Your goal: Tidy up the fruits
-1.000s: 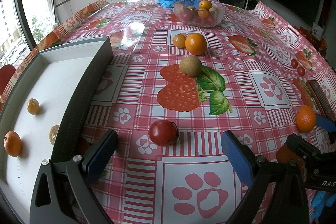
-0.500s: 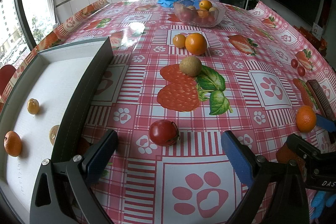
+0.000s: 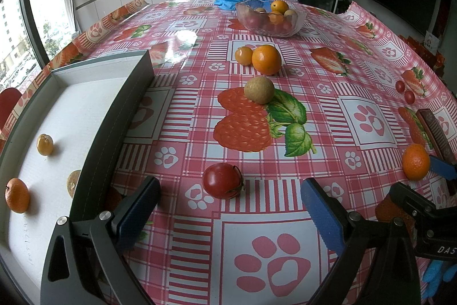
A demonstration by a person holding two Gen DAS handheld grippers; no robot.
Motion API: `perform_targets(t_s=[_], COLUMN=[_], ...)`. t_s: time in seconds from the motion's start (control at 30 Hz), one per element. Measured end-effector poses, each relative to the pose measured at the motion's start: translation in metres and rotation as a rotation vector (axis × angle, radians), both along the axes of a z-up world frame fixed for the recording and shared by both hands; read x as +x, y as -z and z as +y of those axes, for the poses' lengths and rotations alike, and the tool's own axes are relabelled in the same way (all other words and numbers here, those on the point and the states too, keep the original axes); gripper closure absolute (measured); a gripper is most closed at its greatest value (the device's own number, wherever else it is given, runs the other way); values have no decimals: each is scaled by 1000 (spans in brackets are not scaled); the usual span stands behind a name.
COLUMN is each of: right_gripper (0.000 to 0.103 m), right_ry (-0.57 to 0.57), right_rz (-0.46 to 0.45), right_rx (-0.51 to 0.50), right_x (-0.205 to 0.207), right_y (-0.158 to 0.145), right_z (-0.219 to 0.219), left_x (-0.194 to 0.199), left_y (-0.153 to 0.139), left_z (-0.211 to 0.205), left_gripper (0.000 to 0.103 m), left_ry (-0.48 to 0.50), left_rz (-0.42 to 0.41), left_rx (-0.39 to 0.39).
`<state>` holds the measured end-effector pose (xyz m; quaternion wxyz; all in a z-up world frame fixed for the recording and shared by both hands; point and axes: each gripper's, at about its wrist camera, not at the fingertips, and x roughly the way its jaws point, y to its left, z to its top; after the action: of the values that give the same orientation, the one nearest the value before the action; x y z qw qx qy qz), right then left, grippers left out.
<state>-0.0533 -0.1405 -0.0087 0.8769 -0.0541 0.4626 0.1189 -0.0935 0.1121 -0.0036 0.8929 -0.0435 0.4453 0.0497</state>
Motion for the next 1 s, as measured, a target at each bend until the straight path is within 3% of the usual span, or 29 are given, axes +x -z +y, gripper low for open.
perform_targets(t_s=[0.17, 0.3, 0.37, 0.53, 0.6, 0.67, 0.77, 0.87, 1.0], right_gripper=[0, 0, 0, 0, 0, 5, 24, 62, 63], right_ry=[0, 0, 0, -8, -14, -42, -71, -88, -107], right_rz=[0, 0, 0, 3, 7, 2, -3, 6, 51], right_rx=[-1, 0, -1, -15, -16, -10, 1, 30, 117], right_x=[0, 0, 0, -1, -2, -6, -10, -11, -8], right_y=[0, -1, 0, 0, 0, -1, -6, -11, -16], right_z=[0, 0, 0, 2, 3, 6, 9, 9, 6], left_x=[2, 6, 9, 12, 12, 11, 7, 4, -3], left_y=[-1, -4, -6, -9, -11, -12, -13, -14, -24], left_z=[-1, 0, 0, 3, 4, 5, 6, 6, 6], left_gripper=[5, 25, 27, 53, 69, 72, 72, 72, 72], left_ry=[-10, -19, -25, -43, -30, -22, -24, -22, -10], left_rz=[8, 16, 34, 47, 54, 61, 61, 59, 36], left_rx=[6, -1, -7, -21, -35, -63, -84, -100, -108])
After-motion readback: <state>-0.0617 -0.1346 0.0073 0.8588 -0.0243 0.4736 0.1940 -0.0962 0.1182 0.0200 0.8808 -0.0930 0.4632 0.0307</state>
